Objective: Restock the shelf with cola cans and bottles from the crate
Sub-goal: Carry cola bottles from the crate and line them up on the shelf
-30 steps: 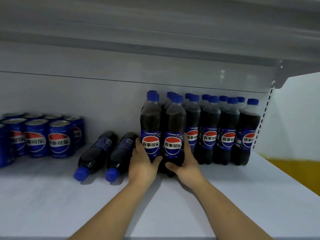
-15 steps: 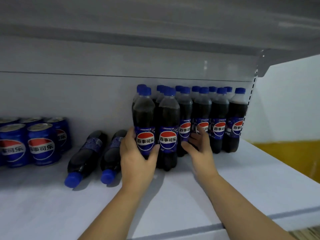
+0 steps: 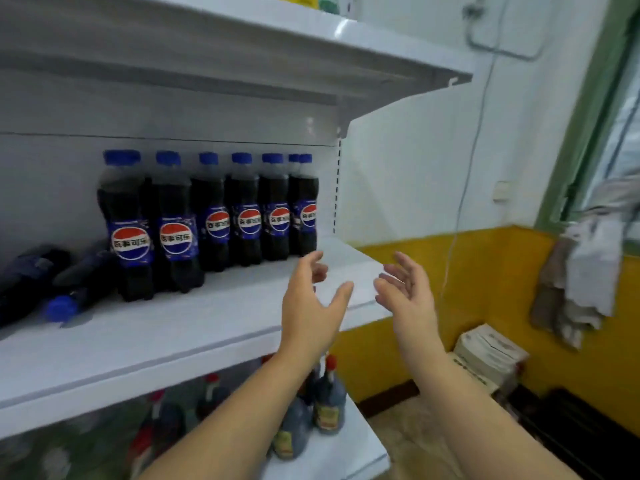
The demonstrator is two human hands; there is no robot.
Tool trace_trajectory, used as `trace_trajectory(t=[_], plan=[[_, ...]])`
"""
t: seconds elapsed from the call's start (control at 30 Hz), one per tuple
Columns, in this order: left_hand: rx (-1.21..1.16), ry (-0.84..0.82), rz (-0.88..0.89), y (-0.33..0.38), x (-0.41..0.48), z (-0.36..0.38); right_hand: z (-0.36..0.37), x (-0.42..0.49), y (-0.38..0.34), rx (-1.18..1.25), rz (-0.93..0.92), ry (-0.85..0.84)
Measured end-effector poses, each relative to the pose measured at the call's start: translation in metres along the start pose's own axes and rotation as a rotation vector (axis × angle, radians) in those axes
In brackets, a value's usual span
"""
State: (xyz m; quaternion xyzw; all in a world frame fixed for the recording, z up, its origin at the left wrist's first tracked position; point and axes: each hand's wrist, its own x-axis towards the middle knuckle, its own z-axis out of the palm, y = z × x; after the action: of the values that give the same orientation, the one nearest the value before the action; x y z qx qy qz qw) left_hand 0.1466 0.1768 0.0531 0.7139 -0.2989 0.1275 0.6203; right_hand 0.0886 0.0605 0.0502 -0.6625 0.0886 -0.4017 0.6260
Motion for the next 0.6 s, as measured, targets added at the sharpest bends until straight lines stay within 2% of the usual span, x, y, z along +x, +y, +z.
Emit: trace_trajectory(t=[0.1, 0.33, 0.6], plan=[[-0.102, -0.077, -0.045, 0.020, -0.034, 0.081, -0.085, -0.021, -0.001, -0.062, 0.017, 0.128], [-0.257, -0.399, -0.144, 0.067, -0.109, 0.253, -0.268, -0.060, -0.006, -0.191, 0.115, 0.437], [-0.309, -0.707, -0.116, 0.073, -0.145, 0.399, -0.404, -0.064, 0.035, -0.221, 0.234, 0.772]])
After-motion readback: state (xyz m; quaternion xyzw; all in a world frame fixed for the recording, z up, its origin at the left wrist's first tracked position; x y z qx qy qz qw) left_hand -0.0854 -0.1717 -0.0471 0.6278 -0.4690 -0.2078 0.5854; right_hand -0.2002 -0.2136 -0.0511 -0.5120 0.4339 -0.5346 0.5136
